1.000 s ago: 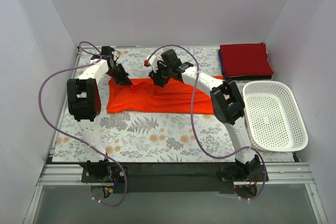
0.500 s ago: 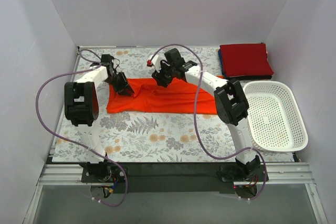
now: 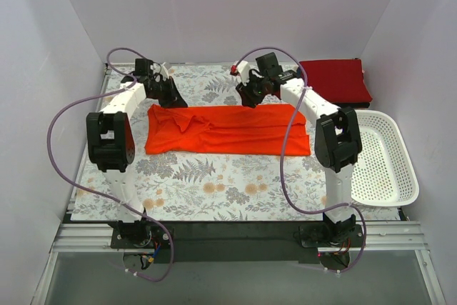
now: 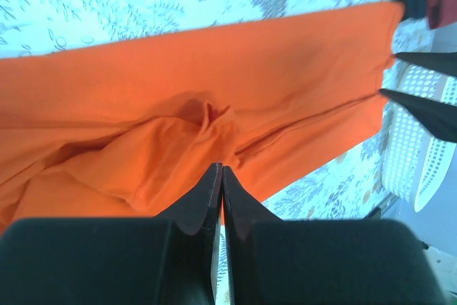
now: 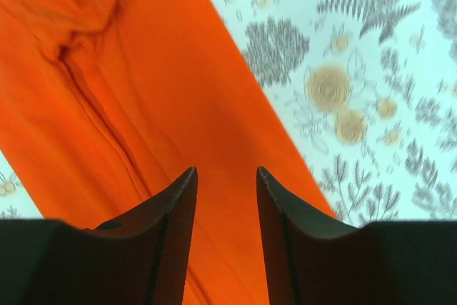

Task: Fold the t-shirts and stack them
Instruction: Fold the tshirt

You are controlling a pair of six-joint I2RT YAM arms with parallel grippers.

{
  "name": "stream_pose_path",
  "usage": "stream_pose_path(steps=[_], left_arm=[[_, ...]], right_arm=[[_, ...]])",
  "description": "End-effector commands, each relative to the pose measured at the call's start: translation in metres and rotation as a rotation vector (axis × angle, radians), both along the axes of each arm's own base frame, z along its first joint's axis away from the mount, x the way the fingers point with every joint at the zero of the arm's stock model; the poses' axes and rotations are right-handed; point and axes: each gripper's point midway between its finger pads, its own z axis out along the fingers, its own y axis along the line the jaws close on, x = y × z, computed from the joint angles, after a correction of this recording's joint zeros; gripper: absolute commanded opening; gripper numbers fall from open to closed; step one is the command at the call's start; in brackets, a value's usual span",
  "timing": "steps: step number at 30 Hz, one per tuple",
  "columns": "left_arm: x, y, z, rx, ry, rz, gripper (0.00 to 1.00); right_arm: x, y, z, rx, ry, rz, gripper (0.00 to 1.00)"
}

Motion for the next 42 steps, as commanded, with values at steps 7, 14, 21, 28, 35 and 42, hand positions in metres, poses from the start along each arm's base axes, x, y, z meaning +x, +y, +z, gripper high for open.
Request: stream_pose_path(steps=[7,14,21,28,35,42], left_arm=[[-0.024,-0.026,-0.081,0.019,0.201,-0.075,0.00],[-0.017,-0.013,-0.088,0.124,0.189,-0.112,0.00],[-0.017,-0.001,-0.002,0.214,-0.077,-0.161,0.16],[-0.061,0.021,-0.039,0.346,0.103,-0.192,0.13],[-0.075,0.046,-0.093,0.481,0.237,-0.159,0.03],[-0.062,0.067,-0.125,0.609,0.250,-0.172,0.00]], right_arm=[[-0.008,-0.073,-0.019,-0.084,0.150,-0.116,0.43],[0.013,-0.115,-0.036,-0.191,0.149,-0.182,0.42],[0.018,-0.132,-0.074,-0.305,0.170,-0.176,0.40],[0.013,-0.144,-0.098,-0.380,0.206,-0.181,0.39],[-0.019,-0.150,-0.117,-0.437,0.313,-0.119,0.34],[-0.092,-0.148,-0.128,-0.466,0.452,-0.003,0.31]])
